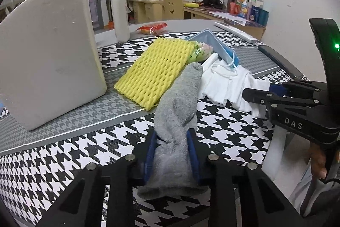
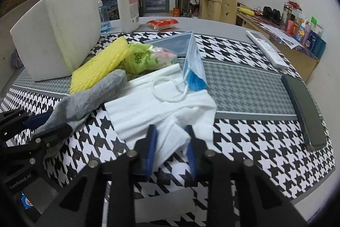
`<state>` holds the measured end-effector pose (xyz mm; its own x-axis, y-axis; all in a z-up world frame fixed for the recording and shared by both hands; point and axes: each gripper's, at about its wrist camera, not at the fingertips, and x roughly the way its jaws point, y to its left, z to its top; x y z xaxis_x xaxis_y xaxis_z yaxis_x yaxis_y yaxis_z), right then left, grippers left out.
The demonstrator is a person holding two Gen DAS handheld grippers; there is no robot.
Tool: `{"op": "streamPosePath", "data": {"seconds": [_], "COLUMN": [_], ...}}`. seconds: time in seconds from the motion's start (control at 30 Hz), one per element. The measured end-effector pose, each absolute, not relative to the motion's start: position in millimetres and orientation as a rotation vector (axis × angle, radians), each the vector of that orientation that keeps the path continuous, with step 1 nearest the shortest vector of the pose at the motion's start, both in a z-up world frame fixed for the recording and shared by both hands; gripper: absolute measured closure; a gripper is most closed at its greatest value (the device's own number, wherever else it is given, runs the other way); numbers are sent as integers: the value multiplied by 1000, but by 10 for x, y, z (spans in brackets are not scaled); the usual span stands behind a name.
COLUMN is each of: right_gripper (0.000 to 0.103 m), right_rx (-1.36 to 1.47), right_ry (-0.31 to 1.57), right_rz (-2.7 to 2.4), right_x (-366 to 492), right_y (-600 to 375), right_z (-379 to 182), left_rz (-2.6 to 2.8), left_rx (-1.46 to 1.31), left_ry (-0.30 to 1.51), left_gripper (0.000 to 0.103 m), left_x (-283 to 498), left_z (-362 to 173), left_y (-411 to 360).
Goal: Organize soft objects
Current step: 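Close the left tool on the grey sock while the right tool grasps the white mask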
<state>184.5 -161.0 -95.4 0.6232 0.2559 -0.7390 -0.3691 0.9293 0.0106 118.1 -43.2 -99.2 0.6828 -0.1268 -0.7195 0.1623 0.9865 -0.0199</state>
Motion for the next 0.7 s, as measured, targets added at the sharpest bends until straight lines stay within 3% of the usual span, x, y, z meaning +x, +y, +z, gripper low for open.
{"op": "streamPosePath", "data": {"seconds": [0.17, 0.7], "right_gripper": [94, 95], "right_rx": [-108, -28], "right_ry": [823, 683], "right_rz": [370, 394], "right_x": [1882, 1629], "right_y": [-1640, -1814], "right_z": [-943, -512], "left_rz": [-165, -168], "left_rx": [44, 10], "left_ry": [798, 714], "left_gripper": [85, 86], "left_x": [1172, 944], "left_z": [-987, -770], "left_y": [-416, -277]}}
